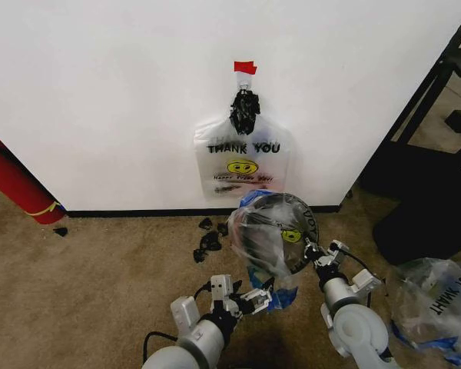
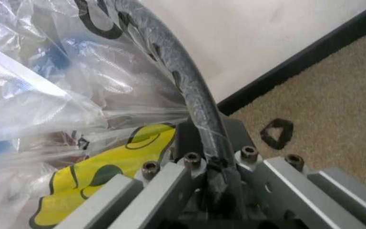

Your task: Pick up the garbage bag from the wall and place it over the trash bin.

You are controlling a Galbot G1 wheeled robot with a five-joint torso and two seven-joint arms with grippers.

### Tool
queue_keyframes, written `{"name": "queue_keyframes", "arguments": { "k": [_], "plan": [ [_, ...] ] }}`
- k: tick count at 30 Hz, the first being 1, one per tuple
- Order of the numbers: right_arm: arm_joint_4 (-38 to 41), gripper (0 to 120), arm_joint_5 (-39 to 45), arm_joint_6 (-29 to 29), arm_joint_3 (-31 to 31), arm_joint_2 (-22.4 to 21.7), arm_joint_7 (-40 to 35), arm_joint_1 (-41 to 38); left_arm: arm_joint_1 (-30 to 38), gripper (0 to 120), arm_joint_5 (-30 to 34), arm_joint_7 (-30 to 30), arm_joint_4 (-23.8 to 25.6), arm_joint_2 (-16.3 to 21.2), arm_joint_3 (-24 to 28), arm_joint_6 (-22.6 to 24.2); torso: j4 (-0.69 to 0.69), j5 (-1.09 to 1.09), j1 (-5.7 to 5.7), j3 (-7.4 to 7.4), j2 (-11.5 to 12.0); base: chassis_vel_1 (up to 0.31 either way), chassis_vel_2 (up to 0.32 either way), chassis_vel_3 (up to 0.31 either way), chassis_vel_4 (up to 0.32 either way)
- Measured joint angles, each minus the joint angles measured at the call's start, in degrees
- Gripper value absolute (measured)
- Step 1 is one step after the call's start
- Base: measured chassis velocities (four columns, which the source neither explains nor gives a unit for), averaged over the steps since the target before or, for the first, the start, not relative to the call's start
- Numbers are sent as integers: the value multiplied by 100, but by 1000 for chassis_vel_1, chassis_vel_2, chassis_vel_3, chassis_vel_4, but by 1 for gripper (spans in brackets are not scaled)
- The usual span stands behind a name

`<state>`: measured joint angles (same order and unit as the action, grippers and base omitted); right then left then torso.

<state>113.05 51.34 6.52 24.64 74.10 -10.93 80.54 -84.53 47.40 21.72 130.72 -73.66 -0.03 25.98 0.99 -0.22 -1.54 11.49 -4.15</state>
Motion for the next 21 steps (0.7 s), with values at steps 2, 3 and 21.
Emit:
{"name": "queue_keyframes", "arguments": {
  "k": [2,3,21],
  "plan": [
    [22,0,-15,-3,-2,0,4,8,15,95,-24,0,-43,-4,9,-1,0,0,0,0,0,0,0,0,0],
    [43,0,-17,-3,-1,-3,7,13,16,89,-44,-2,-79,-1,10,-2,0,0,0,0,0,0,0,0,0],
    [142,0,38,51,25,-24,-121,-4,-50,21,-310,-149,-254,62,-135,-74,0,0,0,0,0,0,0,0,0]
  ]
}}
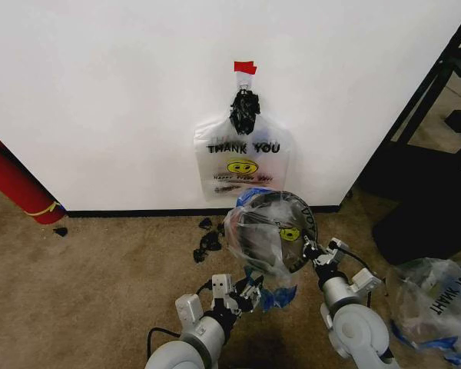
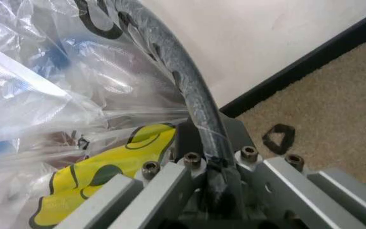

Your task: Pick up the garbage bag from the wall and place it over the trash bin.

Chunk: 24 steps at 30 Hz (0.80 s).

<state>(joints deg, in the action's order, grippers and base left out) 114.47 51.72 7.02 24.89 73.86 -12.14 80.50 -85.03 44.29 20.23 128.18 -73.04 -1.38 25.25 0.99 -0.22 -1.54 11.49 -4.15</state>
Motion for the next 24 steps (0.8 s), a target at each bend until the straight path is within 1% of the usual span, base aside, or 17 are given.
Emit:
{"name": "queue_keyframes", "arguments": {
  "k": [1,2,6,14,17,24],
  "plan": [
    [0,0,0,0,0,0,0,0,0,21,0,0,0,0,0,0,0,0,0,0,0,0,0,0,0],
    [6,0,0,5,1,-4,-34,-2,-2,18,-41,0,-27,2,-5,-9,0,0,0,0,0,0,0,0,0],
    [94,0,24,114,6,-21,-223,9,8,2,-370,-25,-297,12,-22,-147,0,0,0,0,0,0,0,0,0],
    [293,0,250,403,14,-56,-574,79,146,0,-535,-58,-637,-26,-18,-289,0,0,0,0,0,0,0,0,0],
    [529,0,472,695,19,-64,-950,142,257,0,-877,-54,-890,-56,-7,-387,0,0,0,0,0,0,0,0,0],
    [934,0,671,1125,6,-90,-1282,275,454,0,-1556,-89,-1372,-71,-56,-607,0,0,0,0,0,0,0,0,0]
  ]
}}
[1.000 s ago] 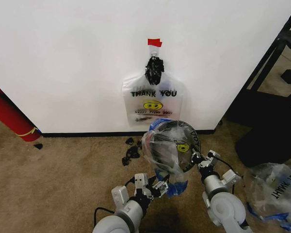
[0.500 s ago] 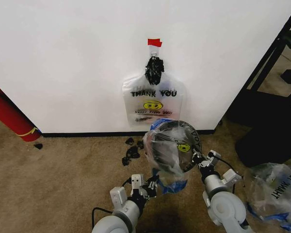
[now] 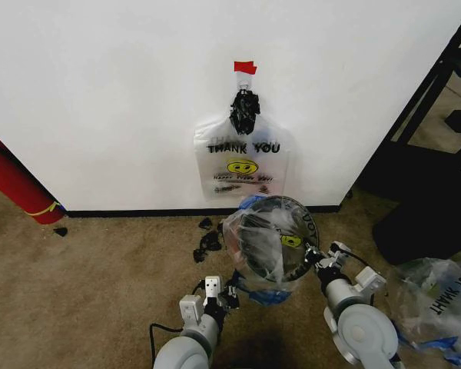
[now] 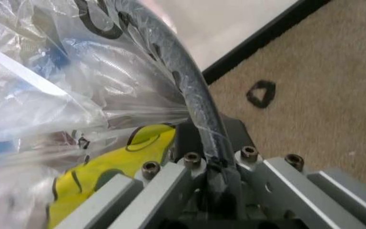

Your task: Pick up the garbage bag from the wall and place it over the trash bin.

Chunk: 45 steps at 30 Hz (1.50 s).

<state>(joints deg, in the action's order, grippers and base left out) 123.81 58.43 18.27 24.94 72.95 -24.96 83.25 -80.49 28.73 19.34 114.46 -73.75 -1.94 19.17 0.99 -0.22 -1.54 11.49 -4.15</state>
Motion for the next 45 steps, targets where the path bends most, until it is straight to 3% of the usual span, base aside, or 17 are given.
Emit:
{"name": "queue_keyframes", "arguments": {
  "k": [7,12,13,21,24,26,28,32,36,40,45],
  "plan": [
    [180,0,302,232,-22,52,-191,-12,108,0,-334,-21,-231,2,-4,-147,0,0,0,0,0,0,0,0,0],
    [179,0,387,302,-44,95,-234,-63,139,0,-784,-134,-422,37,-13,-587,0,0,0,0,0,0,0,0,0],
    [109,0,404,297,-40,120,-234,-107,99,10,-999,-263,-453,101,-42,-766,0,0,0,0,0,0,0,0,0],
    [-224,0,637,155,85,238,-202,-291,-229,37,-1306,-903,-193,444,-255,-1110,-1,0,0,0,0,0,0,0,0],
    [-487,0,620,-28,138,280,-176,-401,-398,51,-1456,-1348,-6,584,-404,-1545,0,0,0,0,0,0,0,0,0],
    [-524,0,609,-56,142,283,-168,-413,-423,53,-1477,-1405,18,602,-422,-1612,0,0,0,0,0,0,0,0,0],
    [-750,0,475,-254,150,300,-52,-467,-578,65,-1721,-1623,163,667,-497,-1984,-1,0,0,0,0,0,0,0,0],
    [-966,0,159,-506,124,304,190,-474,-677,78,-1831,-1378,480,672,-482,-2136,0,0,0,0,0,0,0,0,0],
    [-1130,0,-388,-869,-81,296,529,-435,-666,93,-1458,-806,1235,567,-237,-1696,0,0,0,0,0,0,0,0,0],
    [-1364,0,-1289,-1527,-432,286,909,-419,-527,83,-1174,-724,1673,492,54,-1247,-1,0,0,0,0,0,0,0,0],
    [-1511,0,-2097,-2119,-858,264,1219,-399,115,63,-428,-710,1488,743,461,-784,0,0,0,0,0,0,0,0,0]
  ]
}}
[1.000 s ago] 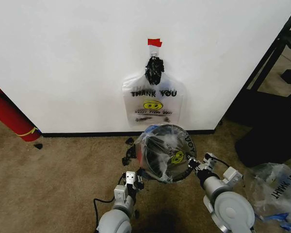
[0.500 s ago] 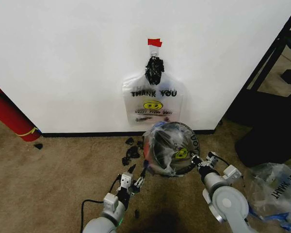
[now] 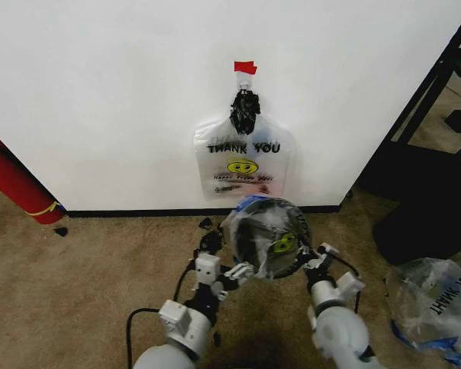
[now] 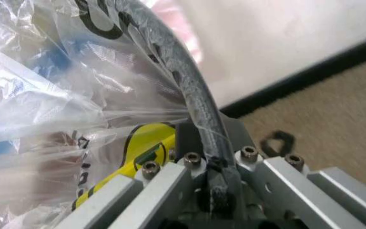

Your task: Pick up the garbage bag from the wall and place it over the trash bin.

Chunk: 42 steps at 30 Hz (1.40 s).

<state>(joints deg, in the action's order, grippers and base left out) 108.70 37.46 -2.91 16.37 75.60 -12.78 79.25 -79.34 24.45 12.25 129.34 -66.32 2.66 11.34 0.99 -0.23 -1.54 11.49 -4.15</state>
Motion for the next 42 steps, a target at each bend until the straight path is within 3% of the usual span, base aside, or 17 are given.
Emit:
{"name": "queue_keyframes", "arguments": {
  "k": [3,6,8,12,16,17,27,42],
  "plan": [
    [0,0,-123,-52,-96,10,8,-21,371,54,362,126,-166,110,145,153,0,1,0,0,0,0,0,0,0],
    [2,0,-208,-32,-229,24,-19,-47,1055,39,574,671,-492,151,436,508,0,0,0,0,0,0,0,0,0],
    [4,0,-219,-26,-246,27,-27,-47,1146,37,589,762,-531,150,479,571,1,0,0,0,0,0,0,0,0],
    [102,0,-304,40,-361,73,-113,-7,1732,19,871,1534,-678,120,815,1200,-1,0,0,0,0,0,0,0,0],
    [142,0,-340,65,-410,91,-149,10,1972,9,981,1896,-765,80,1026,1425,-1,0,0,0,0,0,0,0,0],
    [154,0,-361,76,-429,106,-179,10,2141,1,1014,2142,-846,46,1214,1585,0,0,0,1,0,0,0,0,0],
    [147,0,-480,87,-495,169,-216,-2,2699,0,942,3122,-1400,-176,1839,2188,-1,1,0,0,0,0,0,0,0],
    [400,0,-528,156,-722,223,-217,137,3167,0,272,3401,-2406,-491,1965,2580,0,1,0,0,0,0,0,0,0]
  ]
}}
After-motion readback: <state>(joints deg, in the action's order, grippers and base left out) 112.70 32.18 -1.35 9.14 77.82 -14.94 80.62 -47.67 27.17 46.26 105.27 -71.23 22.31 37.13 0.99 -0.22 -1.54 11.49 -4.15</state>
